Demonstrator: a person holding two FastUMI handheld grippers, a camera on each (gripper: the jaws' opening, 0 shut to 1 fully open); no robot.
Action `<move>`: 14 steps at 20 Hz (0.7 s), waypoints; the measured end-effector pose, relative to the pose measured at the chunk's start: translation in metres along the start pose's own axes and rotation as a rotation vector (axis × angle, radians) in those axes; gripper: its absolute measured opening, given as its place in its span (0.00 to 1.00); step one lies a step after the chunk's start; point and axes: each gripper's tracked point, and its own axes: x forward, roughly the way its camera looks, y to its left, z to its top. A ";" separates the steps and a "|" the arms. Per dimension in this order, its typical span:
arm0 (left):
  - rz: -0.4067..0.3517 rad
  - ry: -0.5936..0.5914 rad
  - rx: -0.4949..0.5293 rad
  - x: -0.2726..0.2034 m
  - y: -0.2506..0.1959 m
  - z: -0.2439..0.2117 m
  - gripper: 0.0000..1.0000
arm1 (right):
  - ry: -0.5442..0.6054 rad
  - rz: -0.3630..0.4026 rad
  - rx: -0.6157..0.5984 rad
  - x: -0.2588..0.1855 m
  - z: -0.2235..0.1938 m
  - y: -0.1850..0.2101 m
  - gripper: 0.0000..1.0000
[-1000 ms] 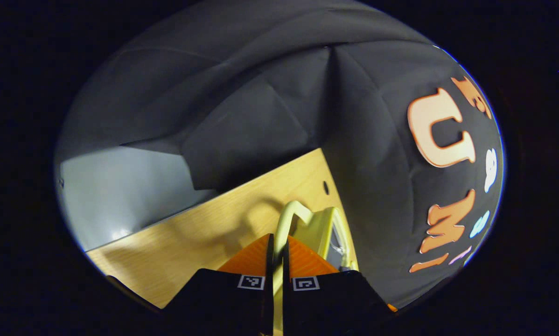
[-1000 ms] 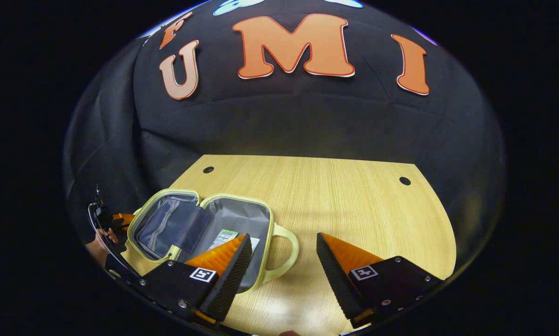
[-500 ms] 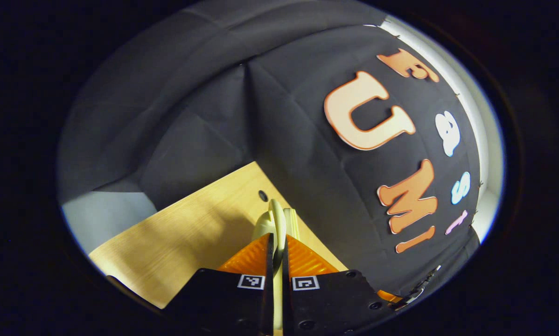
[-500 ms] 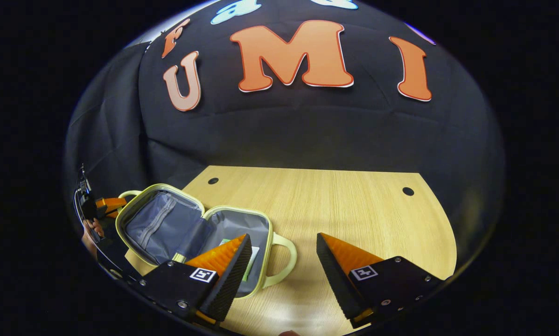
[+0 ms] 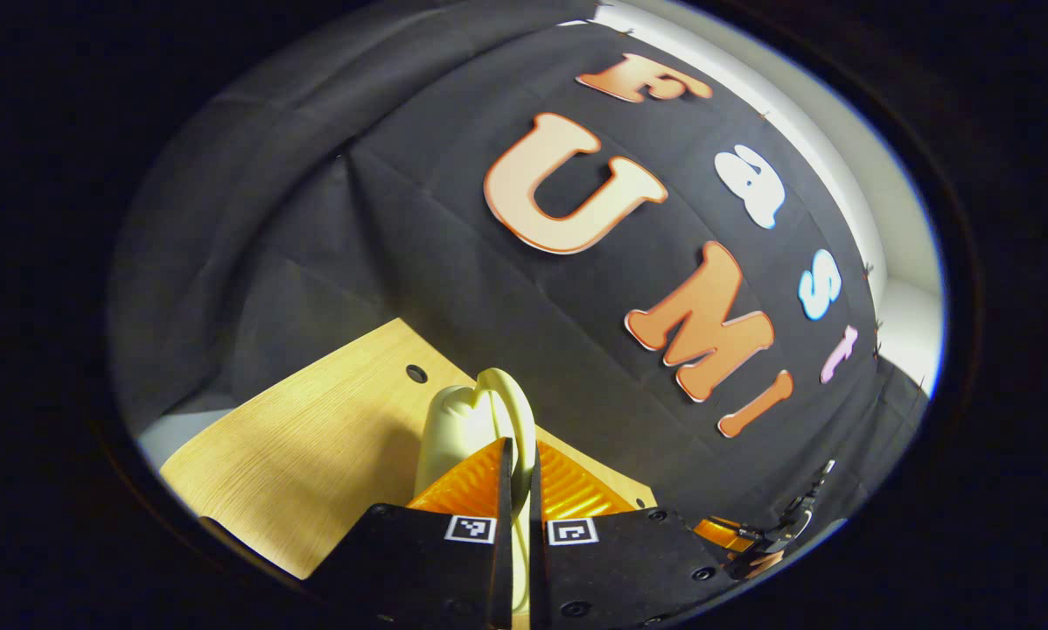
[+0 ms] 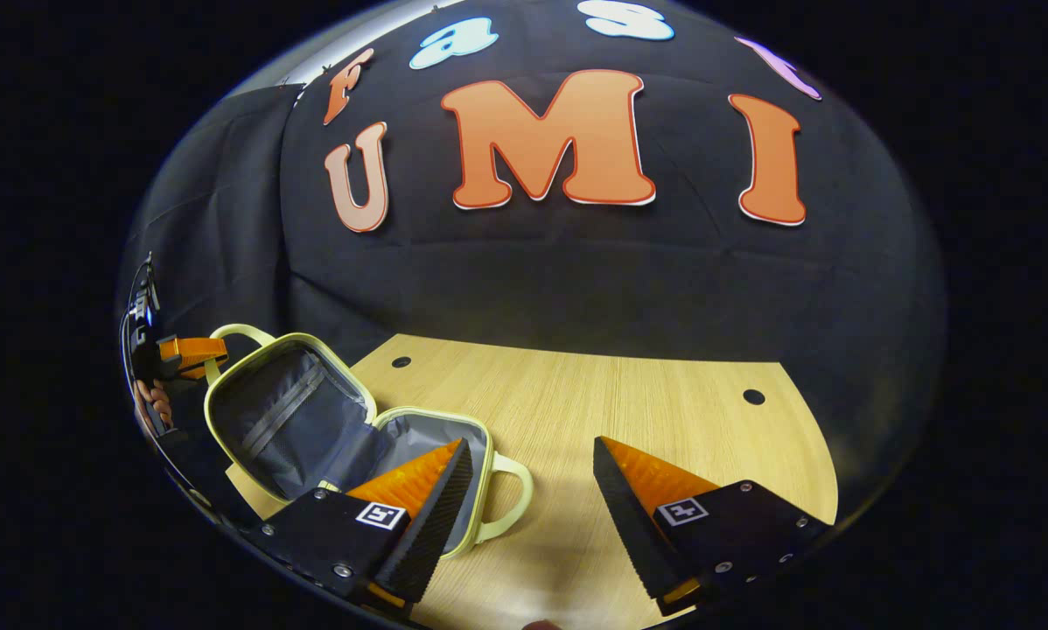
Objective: First open the suitcase, pack the skin care products into it, and then close the suitcase.
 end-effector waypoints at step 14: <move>-0.163 0.246 0.284 0.092 -0.192 -0.144 0.07 | -0.025 0.020 -0.002 -0.023 -0.007 -0.067 0.89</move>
